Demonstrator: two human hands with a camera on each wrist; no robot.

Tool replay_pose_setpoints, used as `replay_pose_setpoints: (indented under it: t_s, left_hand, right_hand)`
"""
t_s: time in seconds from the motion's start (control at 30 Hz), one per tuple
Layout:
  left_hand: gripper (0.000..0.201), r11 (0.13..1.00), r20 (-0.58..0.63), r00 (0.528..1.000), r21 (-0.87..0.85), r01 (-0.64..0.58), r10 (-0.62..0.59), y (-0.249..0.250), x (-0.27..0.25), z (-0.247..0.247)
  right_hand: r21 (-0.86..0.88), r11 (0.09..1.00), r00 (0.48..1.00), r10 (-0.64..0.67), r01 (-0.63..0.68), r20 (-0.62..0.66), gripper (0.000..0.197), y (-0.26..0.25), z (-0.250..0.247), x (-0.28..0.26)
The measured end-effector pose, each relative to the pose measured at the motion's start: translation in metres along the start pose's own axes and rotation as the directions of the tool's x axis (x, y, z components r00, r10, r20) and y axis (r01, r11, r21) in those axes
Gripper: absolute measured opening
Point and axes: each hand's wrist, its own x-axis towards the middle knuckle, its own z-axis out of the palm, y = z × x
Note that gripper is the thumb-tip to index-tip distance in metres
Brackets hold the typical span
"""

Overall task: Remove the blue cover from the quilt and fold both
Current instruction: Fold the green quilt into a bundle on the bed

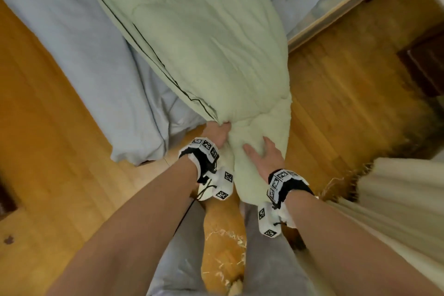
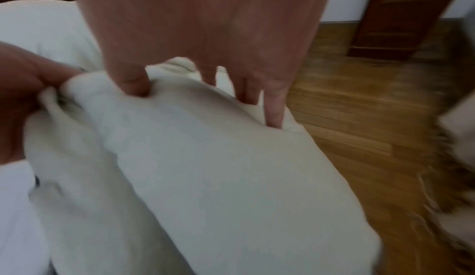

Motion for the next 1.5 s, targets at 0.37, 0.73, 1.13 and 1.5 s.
replay_pose_setpoints:
  t_s: [0.37, 0.73, 1.13, 1.5]
  left_hand:
    - [0.03, 0.97, -0.02, 0.995, -0.226, 0.094, -0.101, 0.162, -0.09, 0.011]
    - [0.068, 0.988, 0.03, 0.989, -0.032, 0.148, -0.147, 0.154, -0.089, -0.052]
    - [0.089, 0.981, 0.436, 0.887, -0.041, 0.191, -0.154, 0.153, -0.13, -0.038]
    - [0.085, 0.987, 0.183, 0.973, -0.052, 0.149, -0.137, 0.174, -0.105, 0.008]
  right_hand:
    - [0.754, 0.367, 0.838, 0.252, -0.545, 0.483, 0.131, 0.029, -0.063, -0.063]
    - [0.912, -0.075, 0.914, -0.087, -0.403, 0.397, 0.048, -0.04, -0.005, -0.082]
    - [0.965, 0.263, 0.981, 0.186, 0.011, -0.062, 0.07, -0.051, -0.061, -0.097]
    - [0.964, 0.239, 0.964, 0.263, -0.114, 0.048, 0.032, -0.021, -0.117, -0.1]
